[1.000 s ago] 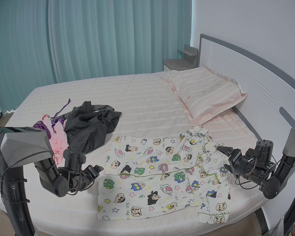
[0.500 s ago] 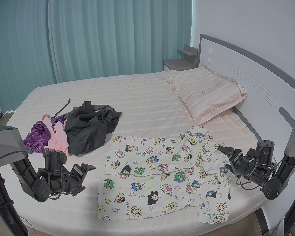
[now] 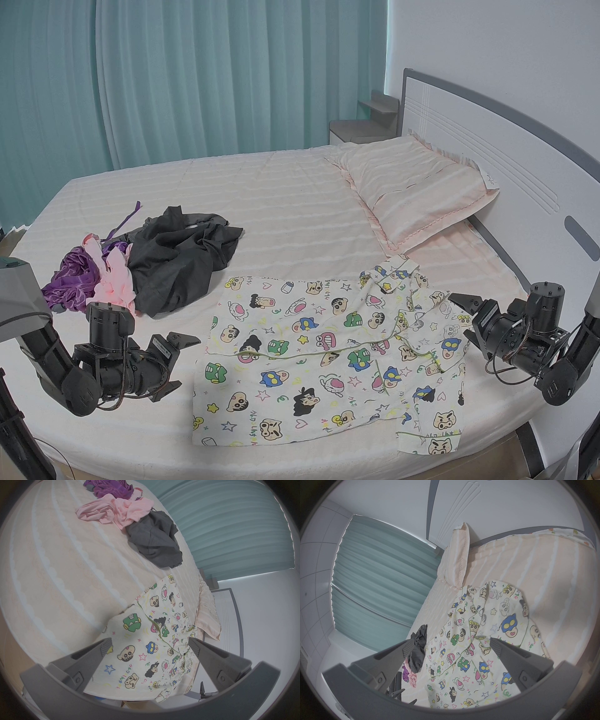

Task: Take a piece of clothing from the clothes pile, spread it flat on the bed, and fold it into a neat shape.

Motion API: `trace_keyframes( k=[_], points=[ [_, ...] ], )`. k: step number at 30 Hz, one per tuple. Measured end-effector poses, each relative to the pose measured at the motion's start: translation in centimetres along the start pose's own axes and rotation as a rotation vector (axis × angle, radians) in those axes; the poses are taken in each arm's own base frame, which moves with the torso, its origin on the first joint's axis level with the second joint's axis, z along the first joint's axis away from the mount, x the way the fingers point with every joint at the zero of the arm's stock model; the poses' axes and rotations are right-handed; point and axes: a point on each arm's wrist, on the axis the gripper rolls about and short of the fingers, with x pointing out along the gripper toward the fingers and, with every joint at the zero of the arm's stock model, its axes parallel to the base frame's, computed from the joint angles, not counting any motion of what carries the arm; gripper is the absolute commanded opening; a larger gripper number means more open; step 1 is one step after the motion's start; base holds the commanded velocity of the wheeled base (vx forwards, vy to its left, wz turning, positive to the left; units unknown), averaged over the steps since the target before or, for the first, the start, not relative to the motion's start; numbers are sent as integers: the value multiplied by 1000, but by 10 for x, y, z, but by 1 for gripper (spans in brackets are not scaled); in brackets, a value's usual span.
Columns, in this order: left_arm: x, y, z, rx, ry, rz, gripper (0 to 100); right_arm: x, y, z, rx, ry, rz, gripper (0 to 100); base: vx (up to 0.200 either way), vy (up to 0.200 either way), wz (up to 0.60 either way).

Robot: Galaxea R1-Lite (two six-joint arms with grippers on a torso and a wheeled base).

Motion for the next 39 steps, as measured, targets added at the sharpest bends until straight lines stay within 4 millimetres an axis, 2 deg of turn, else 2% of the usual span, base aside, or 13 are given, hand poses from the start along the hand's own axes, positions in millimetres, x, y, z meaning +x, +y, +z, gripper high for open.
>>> trace_keyframes(
  k=[10,19,22,33,38,39],
  points=[
    [-1,-1,0,-29,-2,-3,100,2,2,-10,-11,37,4,100,0,0,0],
    [-5,-4,1,-46,-17,-38,100,10,6,-13,-18,49,16,100,200,0,0],
    [-5,-4,1,-46,-17,-38,100,16,9,-13,-19,61,4,100,0,0,0],
    [-6,0,-1,-48,-14,-26,100,56,29,0,-14,83,-25,100,0,0,0],
    [-6,0,-1,-45,-20,-41,100,84,39,5,-13,82,-17,100,0,0,0],
    [-7,-1,-1,-41,-24,-54,100,95,41,6,-12,86,-20,100,0,0,0]
  ],
)
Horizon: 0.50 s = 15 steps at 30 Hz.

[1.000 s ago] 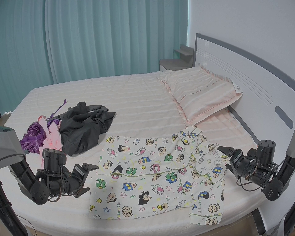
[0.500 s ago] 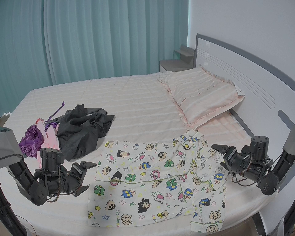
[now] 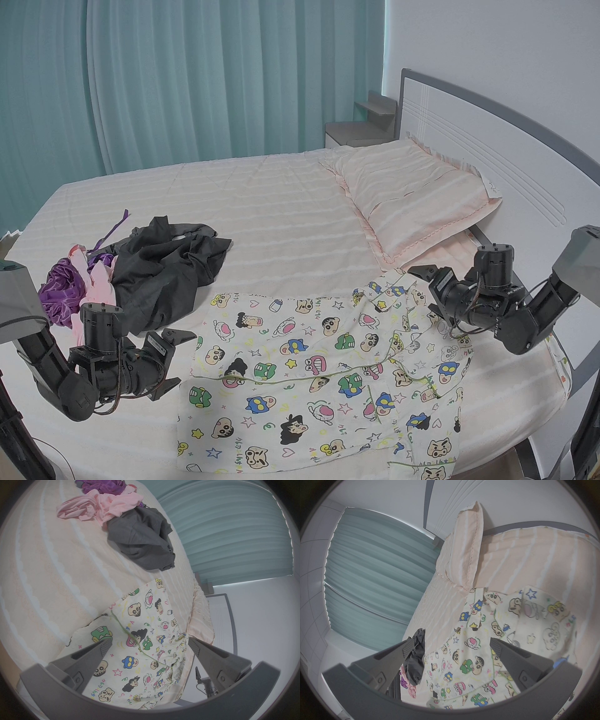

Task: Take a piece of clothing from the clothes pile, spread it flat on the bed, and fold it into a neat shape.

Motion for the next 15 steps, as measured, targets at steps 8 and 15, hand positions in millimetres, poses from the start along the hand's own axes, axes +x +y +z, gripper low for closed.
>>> trace_keyframes(
  k=[8,15],
  points=[
    [0,1,0,10,-15,-42,100,52,8,11,8,-3,-30,100,0,0,0],
    [5,6,-1,11,-16,-44,100,103,4,11,8,-21,-129,100,0,0,0]
  ],
)
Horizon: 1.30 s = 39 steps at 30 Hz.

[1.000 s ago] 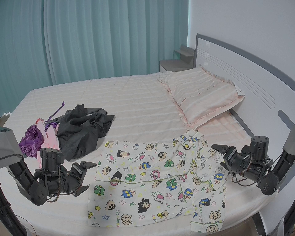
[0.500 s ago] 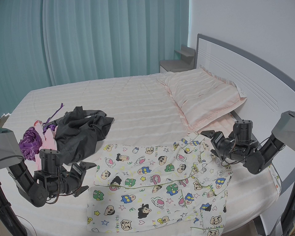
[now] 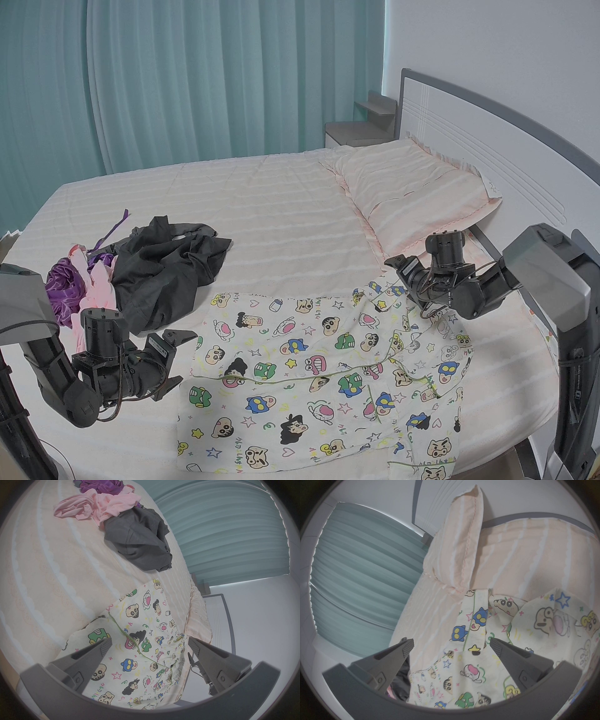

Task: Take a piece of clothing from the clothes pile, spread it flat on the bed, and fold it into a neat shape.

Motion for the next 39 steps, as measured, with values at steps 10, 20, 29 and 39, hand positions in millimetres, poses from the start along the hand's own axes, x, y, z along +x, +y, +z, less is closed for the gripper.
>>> trace_keyframes(
  k=[10,20,29,39],
  points=[
    [5,6,-1,-3,7,21,100,43,-12,-20,-17,14,-56,100,0,0,0],
    [5,7,-1,-4,9,26,100,50,-3,-40,-59,43,-32,100,0,0,0],
    [6,8,-2,-6,9,27,100,63,-15,-45,-84,54,-57,100,0,0,0],
    [6,8,-1,-6,10,27,100,65,-26,-43,-76,57,-84,100,0,0,0]
  ],
)
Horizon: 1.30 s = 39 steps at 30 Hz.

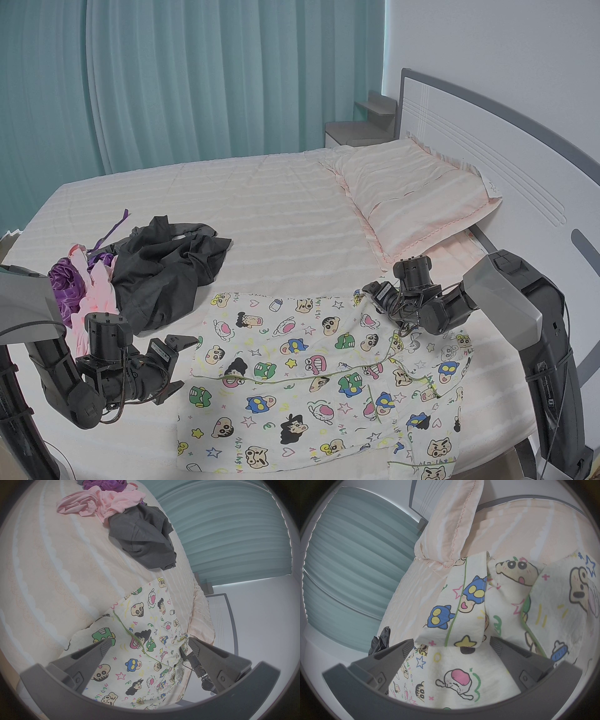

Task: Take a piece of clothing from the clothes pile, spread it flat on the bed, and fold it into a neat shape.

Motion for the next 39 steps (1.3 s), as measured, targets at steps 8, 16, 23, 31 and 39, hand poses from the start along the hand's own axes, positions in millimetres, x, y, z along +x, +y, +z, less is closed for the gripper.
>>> trace_keyframes(
  k=[8,16,23,31,39],
  points=[
    [0,0,0,-1,0,2,100,11,16,13,8,-51,68,100,0,0,0],
    [0,0,0,-1,1,2,100,16,48,36,14,-129,185,100,0,0,0],
    [0,0,0,-3,-1,2,100,25,49,37,-21,-131,175,100,0,0,0],
    [0,1,0,-3,-1,2,100,51,8,6,-114,-30,-36,100,0,0,0],
    [0,0,0,-3,-1,2,100,43,-1,6,-44,45,-167,100,0,0,0]
  ],
)
